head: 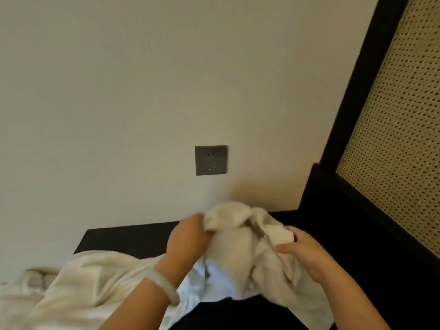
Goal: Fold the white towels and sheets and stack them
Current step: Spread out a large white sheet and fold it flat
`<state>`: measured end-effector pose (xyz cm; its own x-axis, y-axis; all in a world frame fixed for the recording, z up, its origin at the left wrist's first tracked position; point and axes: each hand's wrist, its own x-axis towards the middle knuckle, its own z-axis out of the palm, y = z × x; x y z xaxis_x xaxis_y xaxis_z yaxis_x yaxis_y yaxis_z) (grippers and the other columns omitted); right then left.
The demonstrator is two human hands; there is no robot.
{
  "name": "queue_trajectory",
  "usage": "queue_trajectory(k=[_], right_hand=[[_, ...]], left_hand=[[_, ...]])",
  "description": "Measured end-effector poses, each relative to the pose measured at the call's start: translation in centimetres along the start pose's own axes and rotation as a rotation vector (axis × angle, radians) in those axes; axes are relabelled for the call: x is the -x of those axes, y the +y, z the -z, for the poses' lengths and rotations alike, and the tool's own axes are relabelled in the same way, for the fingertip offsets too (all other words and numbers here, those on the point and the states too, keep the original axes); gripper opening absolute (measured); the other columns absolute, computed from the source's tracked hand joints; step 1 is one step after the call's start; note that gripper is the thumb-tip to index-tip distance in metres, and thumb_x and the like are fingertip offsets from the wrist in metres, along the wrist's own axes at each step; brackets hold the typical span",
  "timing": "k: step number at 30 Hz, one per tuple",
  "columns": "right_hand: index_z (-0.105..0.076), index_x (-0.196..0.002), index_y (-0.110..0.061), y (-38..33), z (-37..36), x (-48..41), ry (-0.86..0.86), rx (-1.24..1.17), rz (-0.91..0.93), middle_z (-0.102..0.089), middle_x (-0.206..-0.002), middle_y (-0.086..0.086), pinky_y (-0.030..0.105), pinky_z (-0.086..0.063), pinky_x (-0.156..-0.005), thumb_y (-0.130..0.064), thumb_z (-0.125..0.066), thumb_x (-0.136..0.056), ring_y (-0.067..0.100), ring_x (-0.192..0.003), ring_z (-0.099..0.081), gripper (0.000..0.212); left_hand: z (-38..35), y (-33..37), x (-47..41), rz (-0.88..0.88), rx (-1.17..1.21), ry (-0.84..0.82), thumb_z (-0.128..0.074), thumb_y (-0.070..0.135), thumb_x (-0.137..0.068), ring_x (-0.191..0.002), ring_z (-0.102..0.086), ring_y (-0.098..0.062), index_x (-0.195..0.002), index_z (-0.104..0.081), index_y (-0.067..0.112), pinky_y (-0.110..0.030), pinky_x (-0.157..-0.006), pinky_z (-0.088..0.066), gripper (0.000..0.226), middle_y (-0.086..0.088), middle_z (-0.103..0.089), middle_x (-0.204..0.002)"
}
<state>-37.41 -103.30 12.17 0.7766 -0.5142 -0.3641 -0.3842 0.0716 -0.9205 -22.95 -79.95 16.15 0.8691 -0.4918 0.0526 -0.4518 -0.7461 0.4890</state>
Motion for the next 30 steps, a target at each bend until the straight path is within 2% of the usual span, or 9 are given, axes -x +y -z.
queue_trajectory(k=[4,7,10,12,16,19,22,27,30], right_hand=[[-0.046,-0.14,-0.029,-0.3,-3.0,-0.1,0.0,0.338,0.157,-0.048,-0.142,-0.002,0.032,-0.04,-0.102,-0.023,-0.074,-0.086,0.012,-0.123,-0.046,0.061],[-0.034,-0.147,-0.037,-0.1,-6.8,-1.1,0.098,1.011,0.314,-0.039,-0.151,-0.011,0.04,-0.022,-0.113,-0.057,-0.057,-0.089,0.013,-0.139,-0.034,0.066],[-0.049,-0.139,-0.03,-1.3,-9.5,-1.7,0.244,1.143,0.526,-0.067,-0.122,-0.007,0.034,-0.025,-0.104,-0.057,-0.036,-0.098,0.014,-0.114,-0.056,0.05],[-0.055,-0.132,-0.027,-2.5,-10.5,-2.5,0.271,1.21,0.657,-0.07,-0.111,-0.006,0.032,-0.026,-0.101,-0.043,-0.04,-0.1,0.017,-0.103,-0.059,0.039],[-0.04,-0.146,-0.036,-5.1,-12.8,-4.4,-0.322,1.465,0.692,-0.037,-0.153,-0.012,0.044,-0.008,-0.117,-0.007,-0.051,-0.088,0.013,-0.143,-0.028,0.065],[-0.056,-0.133,-0.035,-5.3,-13.9,-4.8,-0.677,1.523,0.569,-0.055,-0.138,-0.008,0.045,-0.006,-0.12,-0.018,-0.054,-0.091,0.017,-0.136,-0.04,0.046],[-0.069,-0.105,-0.022,-5.8,-12.8,-5.3,-0.518,1.284,0.613,-0.069,-0.102,-0.004,0.028,-0.038,-0.09,-0.029,-0.055,-0.095,0.018,-0.103,-0.058,0.019],[-0.074,-0.1,-0.014,-12.1,-10.7,-4.4,-0.17,0.627,0.84,-0.068,-0.088,-0.011,0.014,-0.042,-0.073,-0.002,-0.062,-0.091,0.012,-0.087,-0.062,0.018],[-0.071,-0.084,-0.028,-16.9,-8.7,-3.3,-0.034,0.445,0.942,-0.065,-0.069,-0.025,0.012,-0.041,-0.062,-0.034,-0.062,-0.088,-0.007,-0.069,-0.057,0.011]], left_hand=[[-3.7,-7.4,5.2,0.166,0.007,-0.211,-0.057,0.036,-0.09,-0.093,-0.059,-0.011,-0.125,-0.046,0.021,-0.024,-0.084,-0.048,0.04,0.011,-0.058,-0.101],[-2.8,-9.5,7.3,0.179,0.251,-0.237,-0.068,0.059,-0.079,-0.1,-0.056,-0.004,-0.132,-0.035,0.038,-0.02,-0.083,-0.047,0.066,0.016,-0.05,-0.115],[0.3,-9.2,7.9,0.312,0.654,-0.493,-0.054,0.082,-0.074,-0.076,-0.06,-0.008,-0.129,-0.048,0.041,-0.017,-0.073,-0.049,0.068,0.01,-0.062,-0.095],[1.5,-9.3,7.8,0.355,0.752,-0.515,-0.046,0.068,-0.091,-0.057,-0.056,-0.013,-0.117,-0.062,0.025,-0.027,-0.066,-0.051,0.053,-0.003,-0.064,-0.077],[1.7,-9.1,7.2,0.263,0.365,-0.577,-0.057,0.05,-0.095,-0.066,-0.058,-0.002,-0.136,-0.047,0.026,-0.013,-0.068,-0.048,0.049,0.009,-0.061,-0.096],[1.5,-8.7,7.2,0.189,0.285,-0.637,-0.073,0.06,-0.077,-0.098,-0.055,-0.003,-0.132,-0.037,0.038,-0.012,-0.083,-0.046,0.069,0.016,-0.049,-0.113],[0.0,-8.9,7.5,0.108,0.161,-0.548,-0.082,0.06,-0.063,-0.125,-0.041,-0.008,-0.149,-0.011,0.044,-0.031,-0.109,-0.038,0.113,0.018,-0.031,-0.137],[1.4,-7.3,6.1,0.017,0.244,0.034,-0.062,0.021,-0.089,-0.088,-0.06,-0.013,-0.108,-0.044,0.025,-0.024,-0.076,-0.047,0.026,0.01,-0.059,-0.093],[6.7,-5.8,3.7,-0.098,0.274,0.53,-0.059,0.016,-0.087,-0.064,-0.056,-0.002,-0.105,-0.047,0.026,-0.011,-0.057,-0.037,0.024,0.011,-0.056,-0.073]])
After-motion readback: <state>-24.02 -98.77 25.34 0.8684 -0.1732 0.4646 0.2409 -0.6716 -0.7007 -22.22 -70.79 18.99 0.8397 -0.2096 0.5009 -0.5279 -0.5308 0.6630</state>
